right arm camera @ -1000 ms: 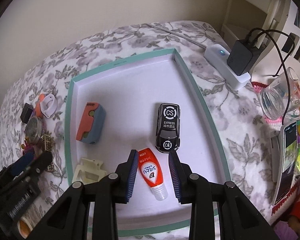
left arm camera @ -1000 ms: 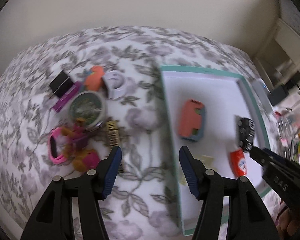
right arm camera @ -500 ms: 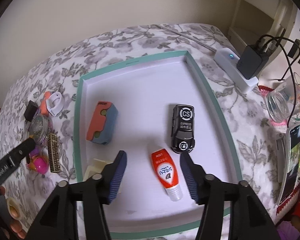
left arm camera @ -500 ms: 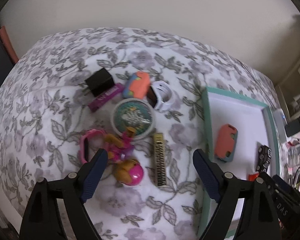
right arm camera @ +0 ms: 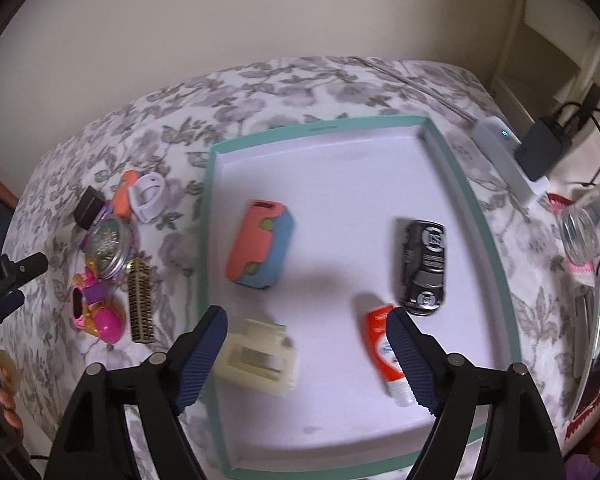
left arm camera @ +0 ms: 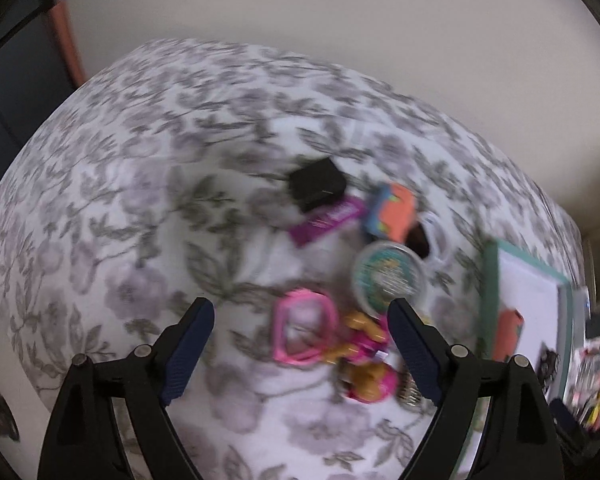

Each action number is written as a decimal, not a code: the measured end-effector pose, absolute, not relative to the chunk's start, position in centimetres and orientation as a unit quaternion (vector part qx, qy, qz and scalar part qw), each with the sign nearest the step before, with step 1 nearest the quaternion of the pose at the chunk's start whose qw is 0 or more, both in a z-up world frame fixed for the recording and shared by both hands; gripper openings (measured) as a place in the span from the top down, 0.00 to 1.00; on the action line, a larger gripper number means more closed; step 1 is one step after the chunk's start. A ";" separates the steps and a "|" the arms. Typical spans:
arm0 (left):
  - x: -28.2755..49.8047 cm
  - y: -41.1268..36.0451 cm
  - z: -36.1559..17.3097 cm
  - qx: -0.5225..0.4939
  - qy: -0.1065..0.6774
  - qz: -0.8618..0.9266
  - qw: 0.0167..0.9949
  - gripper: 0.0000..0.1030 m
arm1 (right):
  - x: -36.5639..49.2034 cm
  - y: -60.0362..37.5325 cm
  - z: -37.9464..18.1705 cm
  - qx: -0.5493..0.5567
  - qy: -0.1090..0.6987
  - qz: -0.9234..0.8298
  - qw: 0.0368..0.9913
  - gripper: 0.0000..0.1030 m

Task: Organize rigid objects
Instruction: 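Move both tools back over the pile toward the pink watch and gold comb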

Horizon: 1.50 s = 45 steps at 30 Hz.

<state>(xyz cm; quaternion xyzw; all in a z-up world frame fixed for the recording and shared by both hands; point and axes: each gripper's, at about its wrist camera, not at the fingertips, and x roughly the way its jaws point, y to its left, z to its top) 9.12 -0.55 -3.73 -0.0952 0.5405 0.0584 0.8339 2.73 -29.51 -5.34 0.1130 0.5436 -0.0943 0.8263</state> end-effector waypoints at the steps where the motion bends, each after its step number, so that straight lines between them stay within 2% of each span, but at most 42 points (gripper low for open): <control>1: 9.2 0.1 -3.8 -0.101 0.540 0.064 0.833 0.13 | 2.8 -29.2 -5.3 0.112 0.543 -0.091 0.827 0.18; 3: 9.3 1.7 -4.0 -0.116 0.538 0.081 0.831 0.09 | 3.2 -28.4 -5.3 0.107 0.543 -0.083 0.829 0.17; 4: 9.4 2.1 -4.0 -0.120 0.537 0.085 0.831 0.02 | 3.3 -28.0 -5.3 0.103 0.543 -0.081 0.829 0.17; 5: 9.4 2.6 -4.0 -0.126 0.533 0.091 0.832 0.02 | 3.5 -27.6 -5.2 0.097 0.543 -0.079 0.831 0.15; 13: 9.5 4.4 -3.7 -0.134 0.519 0.104 0.838 0.01 | 5.0 -23.4 -4.5 0.071 0.530 -0.040 0.844 0.14; 23: 10.7 3.0 -7.4 -0.124 0.569 0.081 0.809 0.01 | 6.9 -18.8 -6.0 0.031 0.548 -0.004 0.836 0.14; 25: 10.9 2.7 -8.2 -0.122 0.579 0.078 0.803 0.02 | 7.1 -18.3 -6.6 0.021 0.554 -0.002 0.832 0.17; 27: 10.9 2.4 -8.7 -0.117 0.582 0.081 0.800 0.02 | 7.2 -17.8 -7.3 0.013 0.562 0.004 0.827 0.23; 31: 11.0 1.8 -9.5 -0.105 0.594 0.082 0.794 0.02 | 7.5 -16.9 -8.7 0.001 0.574 0.010 0.818 0.28; 33: 11.1 1.5 -10.1 -0.099 0.600 0.082 0.789 0.03 | 7.5 -16.5 -9.5 -0.006 0.581 0.012 0.813 0.38; 36: 11.3 0.9 -10.8 -0.088 0.609 0.082 0.784 0.08 | 7.5 -16.1 -10.0 0.000 0.584 0.022 0.812 0.39; 38: 11.3 0.6 -11.3 -0.084 0.615 0.079 0.780 0.17 | 7.5 -15.7 -10.1 -0.005 0.582 0.023 0.813 0.40; 40: 11.3 0.4 -11.8 -0.085 0.621 0.078 0.775 0.22 | 7.5 -15.3 -10.4 -0.017 0.582 0.022 0.812 0.50; 45: 11.4 -0.8 -12.7 -0.062 0.626 0.080 0.773 0.24 | 7.8 -14.5 -11.5 -0.031 0.589 0.019 0.807 0.52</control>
